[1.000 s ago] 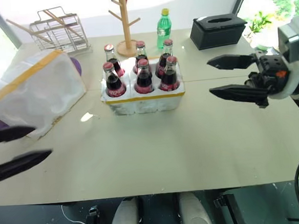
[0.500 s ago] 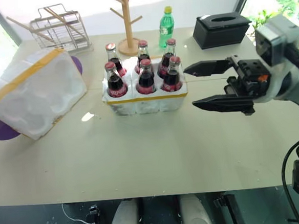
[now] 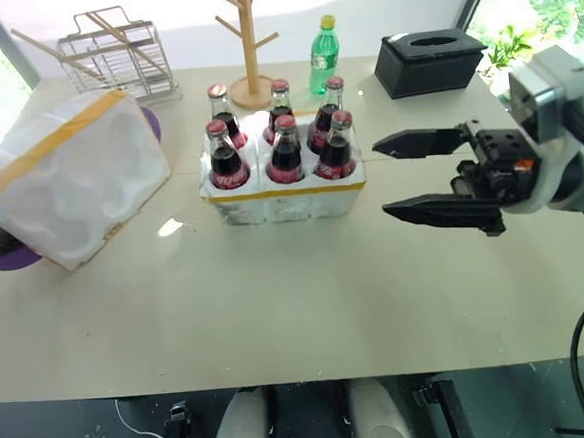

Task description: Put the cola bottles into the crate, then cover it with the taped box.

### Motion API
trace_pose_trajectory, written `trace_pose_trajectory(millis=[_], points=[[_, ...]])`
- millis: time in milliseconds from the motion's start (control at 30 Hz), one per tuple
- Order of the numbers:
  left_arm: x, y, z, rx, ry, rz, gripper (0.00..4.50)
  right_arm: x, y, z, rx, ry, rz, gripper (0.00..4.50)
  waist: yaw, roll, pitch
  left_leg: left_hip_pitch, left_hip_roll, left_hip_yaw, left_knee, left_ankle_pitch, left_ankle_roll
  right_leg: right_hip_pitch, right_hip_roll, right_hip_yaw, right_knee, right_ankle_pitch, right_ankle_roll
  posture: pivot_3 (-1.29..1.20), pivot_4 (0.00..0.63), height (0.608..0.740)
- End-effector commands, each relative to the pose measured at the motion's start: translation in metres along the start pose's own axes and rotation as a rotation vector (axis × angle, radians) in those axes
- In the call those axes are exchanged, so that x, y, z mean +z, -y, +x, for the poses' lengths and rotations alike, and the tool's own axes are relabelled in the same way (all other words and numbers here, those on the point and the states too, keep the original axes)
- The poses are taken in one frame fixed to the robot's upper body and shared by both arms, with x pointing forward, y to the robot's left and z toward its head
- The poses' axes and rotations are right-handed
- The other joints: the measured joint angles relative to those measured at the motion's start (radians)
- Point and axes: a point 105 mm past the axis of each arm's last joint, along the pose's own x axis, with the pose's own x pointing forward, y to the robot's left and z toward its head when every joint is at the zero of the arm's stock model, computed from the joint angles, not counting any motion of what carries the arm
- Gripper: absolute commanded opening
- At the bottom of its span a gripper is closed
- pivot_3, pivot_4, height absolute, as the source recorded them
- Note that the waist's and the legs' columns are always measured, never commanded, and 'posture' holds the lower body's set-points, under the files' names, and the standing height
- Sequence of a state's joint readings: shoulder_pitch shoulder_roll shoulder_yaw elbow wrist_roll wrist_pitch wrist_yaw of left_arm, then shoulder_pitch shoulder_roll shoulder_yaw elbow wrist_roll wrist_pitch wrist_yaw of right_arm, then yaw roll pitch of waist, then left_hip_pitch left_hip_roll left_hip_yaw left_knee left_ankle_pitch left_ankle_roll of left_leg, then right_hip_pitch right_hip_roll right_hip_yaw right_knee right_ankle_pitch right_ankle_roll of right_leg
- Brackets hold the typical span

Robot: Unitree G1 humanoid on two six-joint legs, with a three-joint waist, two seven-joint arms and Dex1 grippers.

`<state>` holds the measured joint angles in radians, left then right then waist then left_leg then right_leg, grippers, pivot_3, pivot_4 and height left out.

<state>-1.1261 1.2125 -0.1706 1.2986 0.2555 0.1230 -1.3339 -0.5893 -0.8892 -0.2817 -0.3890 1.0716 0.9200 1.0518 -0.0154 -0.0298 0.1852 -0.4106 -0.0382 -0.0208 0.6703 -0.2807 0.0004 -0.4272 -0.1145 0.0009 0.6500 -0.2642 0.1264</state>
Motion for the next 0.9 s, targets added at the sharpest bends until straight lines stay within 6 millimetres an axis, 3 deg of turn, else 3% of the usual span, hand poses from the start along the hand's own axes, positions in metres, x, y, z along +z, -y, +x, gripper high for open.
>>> trace_pose_trajectory(millis=[33,67,167,333,400,567,667,733,800,900], points=[[0.006,-0.004,-0.003,0.03,0.002,0.008,4.5,0.011,-0.007,-0.004,-0.009,0.006,-0.047,4.47,0.001,-0.001,0.0,0.0,0.0,0.0,0.0,0.0,0.0,0.0,0.0,-0.001,0.0,0.0,0.0,0.0,0.15,0.74],[0.006,-0.003,-0.002,0.022,0.003,0.003,4.5,0.012,-0.007,-0.005,-0.016,0.007,-0.046,4.47,0.001,-0.001,0.0,0.0,0.0,0.0,0.0,0.0,0.0,0.0,0.0,-0.001,0.0,0.0,0.0,0.0,0.15,0.74],[0.007,-0.002,0.002,0.017,0.009,-0.008,3.61,0.014,-0.007,-0.006,-0.027,0.014,-0.045,4.5,0.002,-0.001,0.0,0.0,0.0,0.0,0.0,0.0,0.0,0.0,0.0,-0.001,0.0,0.0,0.0,0.0,0.15,0.74],[0.011,0.004,0.005,-0.029,0.036,-0.019,1.1,0.01,-0.006,-0.01,-0.054,-0.004,-0.038,4.5,0.003,-0.001,0.0,0.0,0.0,-0.001,0.0,0.0,0.0,0.0,-0.001,-0.001,0.0,0.0,0.0,0.0,0.15,0.74],[0.01,0.005,0.004,-0.042,0.036,-0.01,0.41,0.007,-0.004,-0.012,-0.065,-0.017,-0.015,4.5,0.004,-0.001,0.0,0.0,0.0,0.0,0.001,0.0,0.0,0.001,-0.001,-0.001,0.0,0.0,0.0,0.0,0.15,0.74],[0.032,-0.016,-0.001,0.159,0.148,0.07,0.37,0.003,0.003,-0.015,-0.135,-0.028,-0.055,4.5,0.003,-0.001,0.0,-0.001,0.0,-0.002,0.004,0.0,0.001,0.001,0.0,-0.002,0.001,0.0,0.0,0.0,0.15,0.74],[0.07,-0.028,-0.013,0.327,0.317,0.174,0.37,0.001,0.004,-0.018,-0.146,-0.029,-0.041,4.5,0.005,-0.001,0.001,-0.003,0.001,-0.002,0.009,-0.001,0.002,0.001,0.0,-0.002,0.003,0.0,0.0,0.0,0.15,0.74],[0.108,-0.033,-0.03,0.473,0.464,0.306,0.37,-0.001,0.003,-0.019,-0.156,-0.032,-0.034,4.5,0.008,-0.003,0.001,-0.005,0.0,-0.004,0.012,-0.002,0.002,0.001,-0.001,-0.003,0.003,0.001,0.002,0.0,0.15,0.74],[0.136,-0.027,-0.044,0.572,0.57,0.454,0.37,-0.002,0.002,-0.02,-0.162,-0.034,-0.03,4.5,0.01,-0.004,0.001,-0.008,0.0,-0.005,0.014,-0.001,0.002,0.0,-0.001,-0.003,0.002,0.002,0.003,0.0,0.15,0.74],[0.185,0.001,-0.059,0.649,0.768,0.635,0.37,-0.004,0.005,-0.021,-0.182,-0.033,-0.018,4.5,0.013,-0.004,0.001,-0.009,-0.002,-0.005,0.014,-0.002,0.003,-0.001,-0.004,-0.003,0.001,0.003,0.004,0.0,0.15,0.74]])
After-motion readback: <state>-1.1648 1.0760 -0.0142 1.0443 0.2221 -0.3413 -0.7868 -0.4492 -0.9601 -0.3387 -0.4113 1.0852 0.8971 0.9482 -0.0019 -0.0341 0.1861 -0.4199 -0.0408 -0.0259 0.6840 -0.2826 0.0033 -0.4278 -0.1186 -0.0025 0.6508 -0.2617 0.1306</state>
